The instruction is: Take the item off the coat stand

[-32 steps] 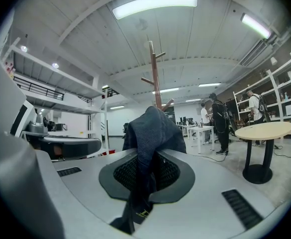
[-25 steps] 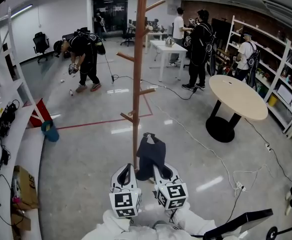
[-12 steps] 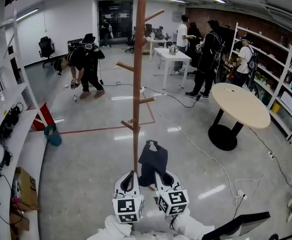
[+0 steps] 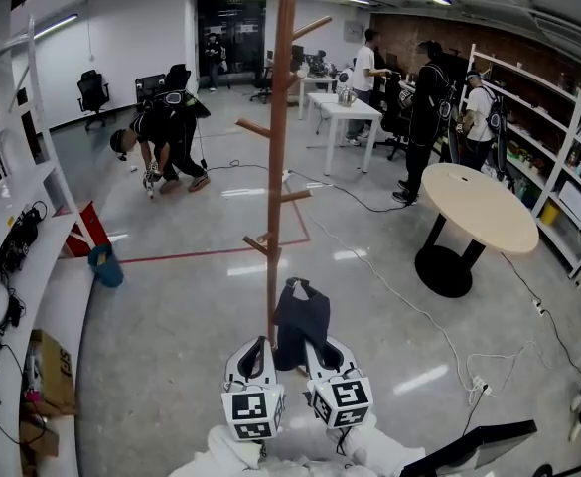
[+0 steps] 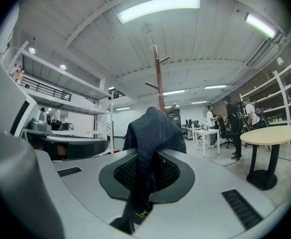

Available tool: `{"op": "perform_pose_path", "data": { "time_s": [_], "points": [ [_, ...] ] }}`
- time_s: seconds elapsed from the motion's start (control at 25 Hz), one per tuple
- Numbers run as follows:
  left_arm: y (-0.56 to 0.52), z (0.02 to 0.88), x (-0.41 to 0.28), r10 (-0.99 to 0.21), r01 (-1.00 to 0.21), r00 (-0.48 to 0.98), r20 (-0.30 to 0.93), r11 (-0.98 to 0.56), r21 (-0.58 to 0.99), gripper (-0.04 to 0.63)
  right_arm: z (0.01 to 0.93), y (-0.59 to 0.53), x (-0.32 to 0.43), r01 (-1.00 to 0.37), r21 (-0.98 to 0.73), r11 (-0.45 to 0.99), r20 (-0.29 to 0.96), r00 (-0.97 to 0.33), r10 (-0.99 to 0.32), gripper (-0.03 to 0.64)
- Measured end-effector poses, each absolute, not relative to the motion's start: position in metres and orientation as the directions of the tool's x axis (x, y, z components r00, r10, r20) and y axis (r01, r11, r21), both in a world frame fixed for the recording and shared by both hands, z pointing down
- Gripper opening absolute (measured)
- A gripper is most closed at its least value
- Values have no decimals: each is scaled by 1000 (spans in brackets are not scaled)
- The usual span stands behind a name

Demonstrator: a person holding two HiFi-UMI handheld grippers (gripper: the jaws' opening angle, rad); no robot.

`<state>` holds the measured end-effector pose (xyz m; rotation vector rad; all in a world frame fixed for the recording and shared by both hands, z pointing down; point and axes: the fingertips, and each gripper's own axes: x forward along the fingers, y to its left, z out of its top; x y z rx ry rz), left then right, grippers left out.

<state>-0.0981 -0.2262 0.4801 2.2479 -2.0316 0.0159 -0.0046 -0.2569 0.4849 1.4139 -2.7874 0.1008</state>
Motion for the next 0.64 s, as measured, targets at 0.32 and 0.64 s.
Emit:
{"op": "perform_pose_path", "data": {
  "time_s": [0.32, 0.64],
  "points": [
    [-225, 480, -100, -990, -991, 114, 80, -107, 80, 0, 484, -253, -4, -817, -51, 575, 40, -577, -816, 38],
    [-222, 481, -103, -988, -989, 127, 85, -120, 83, 0, 486, -249, -7, -824, -53, 565, 46, -567, -822, 38]
  ]
}}
